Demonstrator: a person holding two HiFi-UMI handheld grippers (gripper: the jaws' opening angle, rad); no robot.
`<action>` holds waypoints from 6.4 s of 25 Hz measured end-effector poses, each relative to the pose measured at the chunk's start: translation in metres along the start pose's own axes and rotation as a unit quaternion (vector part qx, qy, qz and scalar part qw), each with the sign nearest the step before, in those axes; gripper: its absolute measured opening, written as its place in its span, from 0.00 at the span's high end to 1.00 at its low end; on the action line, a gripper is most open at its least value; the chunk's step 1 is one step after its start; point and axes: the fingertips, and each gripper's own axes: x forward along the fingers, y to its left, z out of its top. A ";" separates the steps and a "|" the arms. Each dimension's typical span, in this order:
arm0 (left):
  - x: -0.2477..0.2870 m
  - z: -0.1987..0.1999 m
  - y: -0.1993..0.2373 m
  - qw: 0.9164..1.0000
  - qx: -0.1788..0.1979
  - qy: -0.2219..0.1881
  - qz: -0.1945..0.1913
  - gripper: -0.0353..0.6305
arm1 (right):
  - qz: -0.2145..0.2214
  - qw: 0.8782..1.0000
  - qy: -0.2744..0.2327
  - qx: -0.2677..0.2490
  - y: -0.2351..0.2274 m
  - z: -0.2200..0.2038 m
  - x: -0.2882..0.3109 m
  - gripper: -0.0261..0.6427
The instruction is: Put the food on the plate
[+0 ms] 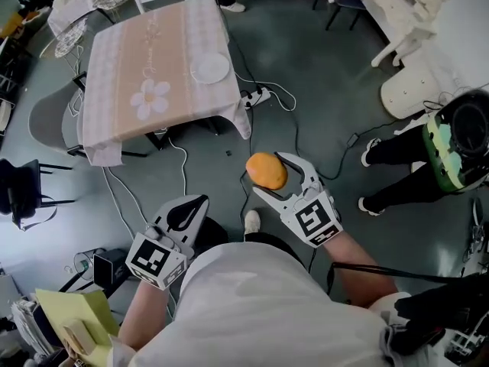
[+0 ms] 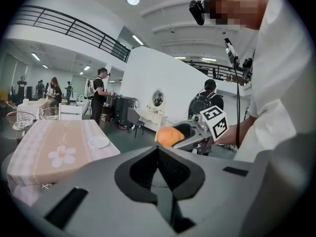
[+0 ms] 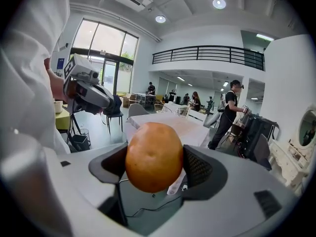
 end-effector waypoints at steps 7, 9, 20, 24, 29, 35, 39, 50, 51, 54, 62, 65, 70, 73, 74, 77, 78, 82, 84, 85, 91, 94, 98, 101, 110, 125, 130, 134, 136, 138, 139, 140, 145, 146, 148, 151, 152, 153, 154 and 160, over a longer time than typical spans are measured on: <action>0.041 0.005 0.082 1.000 -0.006 0.015 -0.021 0.93 | -0.010 1.000 0.019 0.005 -0.064 -0.001 0.087 0.44; 0.052 0.009 0.112 0.999 0.002 0.021 -0.035 0.93 | -0.019 0.999 0.028 0.008 -0.080 -0.001 0.115 0.43; 0.078 0.067 0.263 0.995 0.026 0.037 -0.087 0.93 | -0.048 0.994 0.089 0.053 -0.168 -0.002 0.275 0.43; 0.070 0.075 0.299 0.995 0.032 0.040 -0.084 0.93 | -0.057 0.991 0.108 0.052 -0.192 -0.013 0.327 0.43; 0.059 0.074 0.334 0.996 0.022 0.050 -0.070 0.93 | -0.064 0.986 0.141 0.064 -0.217 -0.038 0.380 0.43; 0.049 0.063 0.362 0.997 -0.001 0.062 -0.048 0.93 | -0.065 0.983 0.156 0.066 -0.232 -0.047 0.422 0.43; 0.048 0.060 0.371 0.997 -0.007 0.065 -0.049 0.93 | -0.058 0.982 0.172 0.062 -0.235 -0.053 0.438 0.43; 0.055 0.055 0.379 0.996 -0.022 0.070 -0.050 0.93 | -0.050 0.981 0.179 0.063 -0.234 -0.062 0.446 0.43; 0.056 0.055 0.378 0.996 -0.022 0.070 -0.052 0.93 | -0.049 0.981 0.177 0.063 -0.234 -0.062 0.446 0.43; 0.059 0.055 0.374 0.996 -0.022 0.072 -0.056 0.93 | -0.045 0.981 0.175 0.066 -0.233 -0.063 0.446 0.43; 0.064 0.058 0.367 0.995 -0.019 0.075 -0.060 0.93 | -0.045 0.984 0.158 0.069 -0.235 -0.058 0.440 0.43; 0.067 0.060 0.362 0.995 -0.015 0.073 -0.063 0.93 | -0.043 0.985 0.152 0.070 -0.234 -0.055 0.436 0.43; 0.073 0.062 0.346 0.995 -0.008 0.072 -0.070 0.93 | -0.043 0.987 0.142 0.066 -0.230 -0.048 0.418 0.43; 0.078 0.062 0.335 0.995 0.000 0.070 -0.076 0.93 | -0.044 0.988 0.131 0.068 -0.224 -0.047 0.403 0.43; 0.079 0.063 0.330 0.995 0.002 0.069 -0.078 0.93 | -0.044 0.989 0.127 0.068 -0.222 -0.047 0.396 0.43; 0.085 0.063 0.310 0.994 0.008 0.067 -0.084 0.93 | -0.050 0.990 0.115 0.066 -0.216 -0.046 0.372 0.43; 0.087 0.063 0.302 0.994 0.010 0.065 -0.088 0.93 | -0.051 0.990 0.110 0.066 -0.213 -0.045 0.363 0.43; 0.095 0.063 0.266 0.993 0.018 0.060 -0.097 0.93 | -0.060 0.991 0.098 0.066 -0.202 -0.046 0.322 0.43; 0.098 0.064 0.244 0.993 0.023 0.056 -0.100 0.93 | -0.062 0.991 0.093 0.068 -0.195 -0.046 0.297 0.43; 0.100 0.065 0.232 0.993 0.025 0.054 -0.101 0.93 | -0.062 0.991 0.090 0.071 -0.191 -0.046 0.283 0.44; 0.106 0.067 0.154 0.994 0.054 0.035 -0.092 0.93 | -0.039 0.992 0.078 0.094 -0.155 -0.052 0.193 0.81; 0.101 0.064 0.116 0.995 0.071 0.022 -0.068 0.93 | 0.001 0.995 0.067 0.078 -0.126 -0.052 0.149 0.91; 0.092 0.050 0.066 0.997 0.071 0.022 -0.034 0.93 | 0.027 0.997 0.058 0.038 -0.093 -0.060 0.089 0.94; 0.082 0.041 0.035 0.998 0.062 0.031 -0.007 0.93 | 0.038 0.998 0.051 0.027 -0.074 -0.066 0.050 0.94; 0.043 0.026 -0.016 0.997 0.065 0.052 0.010 0.93 | 0.032 0.998 0.018 0.056 -0.025 -0.067 -0.005 0.94; -0.072 -0.006 -0.058 0.998 0.059 0.008 0.007 0.93 | 0.037 0.998 -0.023 0.037 0.101 0.006 -0.031 0.94; -0.126 -0.037 -0.069 0.999 0.046 0.012 0.003 0.93 | 0.043 0.998 -0.026 0.030 0.166 0.026 -0.037 0.94; -0.162 -0.053 -0.069 0.999 0.048 0.012 0.006 0.93 | 0.043 0.999 -0.019 0.015 0.207 0.041 -0.037 0.94; -0.179 -0.060 -0.071 0.998 0.057 0.012 0.006 0.93 | 0.044 0.999 -0.020 0.012 0.228 0.046 -0.036 0.94; -0.193 -0.068 -0.072 0.998 0.057 0.010 0.001 0.93 | 0.042 0.999 -0.019 0.009 0.247 0.048 -0.036 0.94; -0.199 -0.073 -0.072 0.998 0.054 0.010 -0.001 0.93 | 0.041 0.999 -0.019 0.009 0.255 0.049 -0.035 0.94; -0.204 -0.077 -0.072 0.999 0.053 0.010 -0.002 0.93 | 0.040 0.999 -0.020 0.009 0.262 0.050 -0.035 0.94; -0.217 -0.087 -0.074 0.998 0.058 0.010 -0.009 0.93 | 0.039 0.999 -0.021 0.002 0.280 0.057 -0.036 0.94; -0.218 -0.087 -0.075 0.998 0.059 0.008 -0.009 0.93 | 0.039 0.999 -0.021 -0.001 0.282 0.058 -0.037 0.94; -0.221 -0.086 -0.076 0.998 0.061 0.004 -0.011 0.93 | 0.039 0.999 -0.021 -0.006 0.285 0.061 -0.037 0.94; -0.225 -0.086 -0.077 0.998 0.061 0.001 -0.014 0.93 | 0.038 0.999 -0.022 -0.011 0.289 0.065 -0.038 0.94; -0.225 -0.087 -0.077 0.998 0.060 0.001 -0.015 0.93 | 0.038 0.999 -0.022 -0.013 0.290 0.066 -0.038 0.94; -0.226 -0.089 -0.077 0.998 0.058 0.001 -0.015 0.93 | 0.039 0.999 -0.021 -0.014 0.291 0.066 -0.037 0.94; -0.226 -0.090 -0.076 0.998 0.056 0.002 -0.015 0.93 | 0.040 0.999 -0.020 -0.016 0.292 0.066 -0.037 0.94; -0.227 -0.095 -0.075 0.998 0.052 0.005 -0.020 0.93 | 0.044 0.999 -0.013 -0.020 0.296 0.063 -0.033 0.94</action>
